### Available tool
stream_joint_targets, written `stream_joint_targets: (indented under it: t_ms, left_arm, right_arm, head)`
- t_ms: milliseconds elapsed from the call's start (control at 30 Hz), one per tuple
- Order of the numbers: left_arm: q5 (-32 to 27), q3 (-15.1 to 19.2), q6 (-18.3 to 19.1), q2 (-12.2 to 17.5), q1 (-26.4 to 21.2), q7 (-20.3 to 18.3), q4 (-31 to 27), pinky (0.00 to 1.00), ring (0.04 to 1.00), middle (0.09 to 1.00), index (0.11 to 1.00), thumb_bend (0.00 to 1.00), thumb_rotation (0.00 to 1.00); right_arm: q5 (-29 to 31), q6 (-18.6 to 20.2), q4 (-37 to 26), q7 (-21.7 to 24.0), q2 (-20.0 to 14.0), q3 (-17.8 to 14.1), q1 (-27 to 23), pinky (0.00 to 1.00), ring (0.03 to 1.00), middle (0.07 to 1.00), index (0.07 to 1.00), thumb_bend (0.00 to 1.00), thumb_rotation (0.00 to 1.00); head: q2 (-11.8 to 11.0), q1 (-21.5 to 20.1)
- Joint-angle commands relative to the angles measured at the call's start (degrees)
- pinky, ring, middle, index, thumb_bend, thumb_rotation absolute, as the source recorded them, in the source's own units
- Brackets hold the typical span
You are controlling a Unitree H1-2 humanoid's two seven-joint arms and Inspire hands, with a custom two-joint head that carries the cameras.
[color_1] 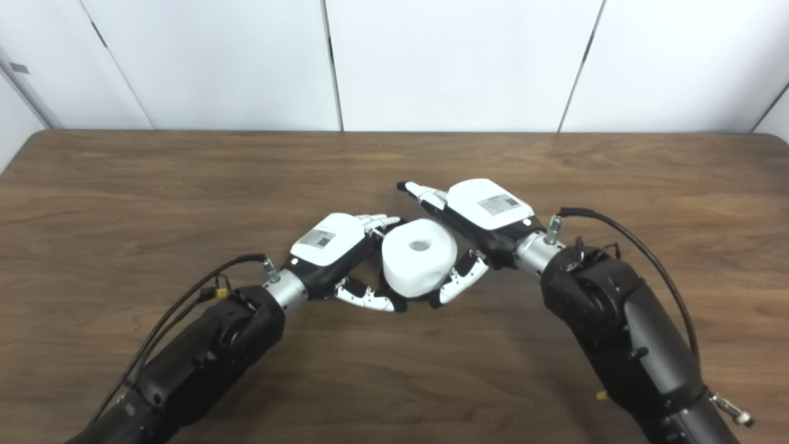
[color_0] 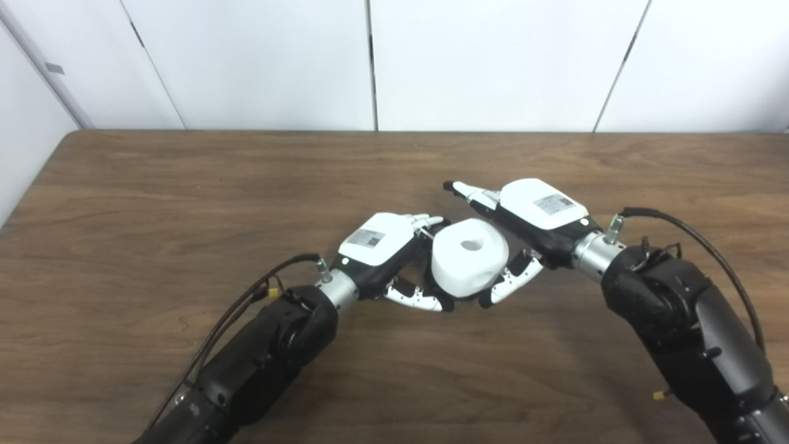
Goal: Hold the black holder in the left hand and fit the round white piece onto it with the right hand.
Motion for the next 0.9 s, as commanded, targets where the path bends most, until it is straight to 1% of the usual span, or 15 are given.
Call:
stream_joint_targets:
  t_ms: [0,100,200,300,367,400,467,500,567,600,633,700,800,833,867]
  left_arm:
    - [1.3,-2.6,0.3,1.1,2.7,-6.2,2.5,0.89,0.92,0.914,0.485,0.52,0.07]
    - [1.3,-2.5,0.0,1.3,2.7,-5.7,2.6,0.88,0.915,0.908,0.484,0.52,0.07]
    - [1.2,-2.4,0.0,1.5,2.7,-6.0,2.4,0.89,0.917,0.913,0.484,0.52,0.07]
    - [1.1,-2.4,-0.2,1.6,2.7,-5.9,2.5,0.89,0.917,0.914,0.484,0.52,0.07]
    - [0.8,-2.2,-0.4,1.6,2.8,-5.9,2.7,0.89,0.916,0.914,0.484,0.52,0.07]
    - [0.7,-2.2,-0.5,1.7,2.8,-5.9,2.7,0.89,0.915,0.913,0.484,0.52,0.07]
    - [0.6,-2.1,-0.6,1.7,2.7,-5.9,2.6,0.89,0.914,0.912,0.484,0.52,0.07]
    - [0.6,-2.1,-0.6,1.7,2.7,-6.0,2.6,0.89,0.912,0.911,0.484,0.52,0.07]
    - [0.8,-2.1,-0.5,1.7,2.6,-6.0,2.7,0.89,0.911,0.911,0.484,0.52,0.07]
    - [0.9,-2.1,-0.5,1.7,2.6,-5.9,2.7,0.89,0.911,0.911,0.484,0.52,0.07]
    - [0.9,-2.1,-0.4,1.7,2.7,-6.0,2.5,0.89,0.91,0.911,0.484,0.52,0.07]
    - [0.7,-1.9,-0.3,1.8,2.7,-6.3,2.2,0.89,0.915,0.917,0.487,0.52,0.07]
    - [0.6,-1.7,0.5,2.0,2.7,-7.3,1.3,0.89,0.915,0.919,0.493,0.52,0.07]
    - [0.7,-1.7,1.2,2.1,2.6,-8.0,0.8,0.89,0.915,0.925,0.589,0.76,0.15]
    - [0.9,-1.6,2.0,2.2,2.6,-8.9,0.2,0.89,0.921,0.939,0.674,0.88,0.21]
  right_arm:
    - [0.8,1.1,-2.7,1.6,-1.9,-1.6,-3.3,0.78,0.874,0.974,1.0,1.0,0.36]
    - [0.8,2.2,-3.8,4.3,-3.4,-1.9,-3.7,0.79,0.884,0.995,1.0,1.0,0.35]
    - [0.8,3.1,-4.8,6.8,-5.2,-2.4,-3.9,0.76,0.878,0.999,1.0,1.0,0.34]
    - [0.8,4.2,-5.6,9.1,-6.8,-2.7,-3.8,0.72,0.862,0.989,1.0,1.0,0.31]
    - [0.4,5.6,-6.1,11.2,-7.9,-2.9,-3.8,0.7,0.866,0.987,1.0,1.0,0.28]
    - [0.2,6.5,-6.4,11.8,-8.4,-3.4,-3.6,0.69,0.859,0.969,1.0,1.0,0.23]
    - [-0.1,8.0,-6.6,12.0,-8.8,-4.4,-3.2,0.68,0.837,0.936,1.0,0.99,0.17]
    - [-0.4,8.7,-6.7,11.2,-8.7,-5.2,-2.7,0.66,0.818,0.905,0.987,0.96,0.13]
    - [-0.3,9.0,-6.7,7.4,-7.7,-7.5,-1.3,0.58,0.746,0.821,0.862,0.88,0.1]
    - [0.1,8.4,-6.6,4.7,-6.9,-8.8,-0.5,0.54,0.704,0.771,0.79,0.83,0.09]
    - [0.5,7.7,-6.3,2.0,-6.1,-10.0,0.3,0.51,0.67,0.734,0.748,0.8,0.1]
    - [2.1,5.8,-5.4,-3.9,-4.0,-12.4,1.9,0.46,0.595,0.659,0.681,0.73,0.11]
    - [3.8,4.9,-4.2,-10.2,-1.2,-14.6,3.4,0.45,0.548,0.621,0.651,0.68,0.12]
    - [4.3,4.5,-3.8,-12.0,-0.4,-15.1,3.8,0.45,0.546,0.626,0.652,0.66,0.12]
    - [4.9,3.9,-3.3,-13.6,0.2,-15.6,4.2,0.45,0.543,0.627,0.653,0.65,0.12]
  head:
    - [0.0,0.0]
    - [0.0,-0.1]
    - [-0.1,-0.4]
    - [-0.2,-0.8]
    - [-0.2,-1.0]
    - [-0.3,-1.1]
    - [-0.3,-1.2]
    - [-0.3,-1.2]
    - [-0.3,-1.2]
    - [-0.3,-1.2]
    - [-0.3,-1.2]
    - [-0.5,-1.3]
    - [-0.5,-1.2]
    - [-0.5,-1.2]
    - [-0.5,-1.3]
